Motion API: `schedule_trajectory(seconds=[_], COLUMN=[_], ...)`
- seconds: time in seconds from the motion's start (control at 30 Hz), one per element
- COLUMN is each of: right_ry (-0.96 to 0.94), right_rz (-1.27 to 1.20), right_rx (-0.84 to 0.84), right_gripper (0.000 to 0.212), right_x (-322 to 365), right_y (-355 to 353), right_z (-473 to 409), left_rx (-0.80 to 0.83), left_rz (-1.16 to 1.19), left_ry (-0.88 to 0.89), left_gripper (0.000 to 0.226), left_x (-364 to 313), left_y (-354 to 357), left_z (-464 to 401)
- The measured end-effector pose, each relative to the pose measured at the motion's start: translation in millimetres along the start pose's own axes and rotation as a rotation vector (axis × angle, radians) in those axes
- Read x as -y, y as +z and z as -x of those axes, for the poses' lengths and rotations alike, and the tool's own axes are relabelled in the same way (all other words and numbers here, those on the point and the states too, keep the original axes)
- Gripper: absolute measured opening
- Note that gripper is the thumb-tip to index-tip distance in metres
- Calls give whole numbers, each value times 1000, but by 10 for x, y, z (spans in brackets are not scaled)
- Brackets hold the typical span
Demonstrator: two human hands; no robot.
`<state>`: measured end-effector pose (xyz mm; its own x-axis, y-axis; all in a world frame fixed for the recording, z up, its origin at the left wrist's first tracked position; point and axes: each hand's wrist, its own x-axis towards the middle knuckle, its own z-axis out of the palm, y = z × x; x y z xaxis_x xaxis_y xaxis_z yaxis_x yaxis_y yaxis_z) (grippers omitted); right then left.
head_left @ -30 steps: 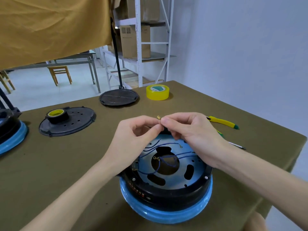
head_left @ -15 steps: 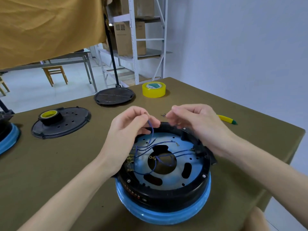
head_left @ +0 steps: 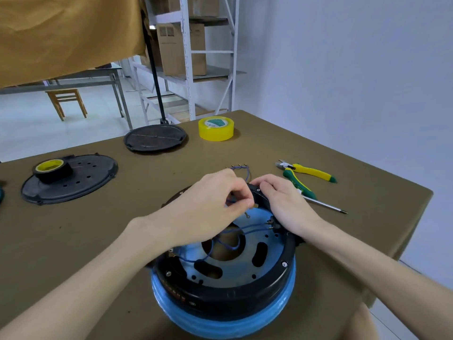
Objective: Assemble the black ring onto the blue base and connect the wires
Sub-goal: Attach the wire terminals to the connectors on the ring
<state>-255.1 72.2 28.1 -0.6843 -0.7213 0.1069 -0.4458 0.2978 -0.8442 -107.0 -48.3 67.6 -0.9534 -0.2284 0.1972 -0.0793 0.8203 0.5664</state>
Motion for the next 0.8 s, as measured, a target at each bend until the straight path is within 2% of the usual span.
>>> schedule_trajectory(seconds=[0.13, 0.27, 0.43, 0.8], right_ry=[32, 31, 33, 38], right_rz=[-34, -46, -44, -51], right_rx=[-6, -17, -23, -27], right_gripper=[34, 33, 32, 32], right_x=[-29, -34, -43, -60], right_y=[-2, 5, 15, 11], right_z=[6, 8, -8, -18], left_rx=[160, 144, 145, 193], left_rz=[32, 13, -132, -12], left_ry=[3, 80, 116, 151], left_gripper=[6, 5, 10, 12], left_x=[82, 126, 127, 151], left_y=[62, 106, 121, 172], left_z=[-150, -169, -173, -229])
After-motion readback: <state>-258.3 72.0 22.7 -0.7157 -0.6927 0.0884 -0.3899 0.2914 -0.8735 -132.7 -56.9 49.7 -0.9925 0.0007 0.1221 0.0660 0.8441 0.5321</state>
